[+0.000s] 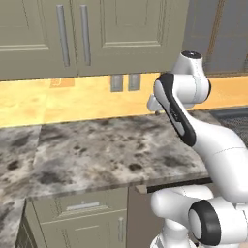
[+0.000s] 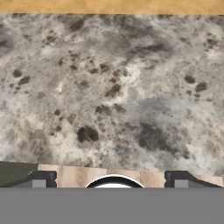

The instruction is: Open the dishwasher door and pull out the top rack.

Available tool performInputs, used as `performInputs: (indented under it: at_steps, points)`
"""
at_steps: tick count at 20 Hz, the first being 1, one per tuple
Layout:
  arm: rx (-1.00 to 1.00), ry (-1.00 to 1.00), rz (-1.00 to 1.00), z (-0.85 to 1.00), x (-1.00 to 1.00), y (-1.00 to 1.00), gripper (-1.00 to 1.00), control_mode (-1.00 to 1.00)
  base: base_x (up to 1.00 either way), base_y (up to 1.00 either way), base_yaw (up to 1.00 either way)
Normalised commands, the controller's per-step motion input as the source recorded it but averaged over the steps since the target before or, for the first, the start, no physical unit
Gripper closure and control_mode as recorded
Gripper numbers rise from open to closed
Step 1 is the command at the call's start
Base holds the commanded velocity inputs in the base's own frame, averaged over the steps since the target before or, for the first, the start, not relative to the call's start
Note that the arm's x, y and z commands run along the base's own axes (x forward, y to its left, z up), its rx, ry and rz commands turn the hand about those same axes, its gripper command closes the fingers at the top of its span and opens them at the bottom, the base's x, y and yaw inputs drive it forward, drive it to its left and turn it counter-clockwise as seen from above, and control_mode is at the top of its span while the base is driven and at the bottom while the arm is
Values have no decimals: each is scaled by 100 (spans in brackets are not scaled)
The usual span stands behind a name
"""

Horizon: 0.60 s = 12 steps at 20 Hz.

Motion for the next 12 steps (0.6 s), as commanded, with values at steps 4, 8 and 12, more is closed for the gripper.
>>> performInputs:
  at_steps: [4,8,12]
  points:
    - [0,0,0,0,0,0,-100,100,0,-100,0]
    - [0,0,0,0,0,0,-100,100,0,-94,0]
    - [0,0,0,0,0,0,-100,100,-1,-81,6]
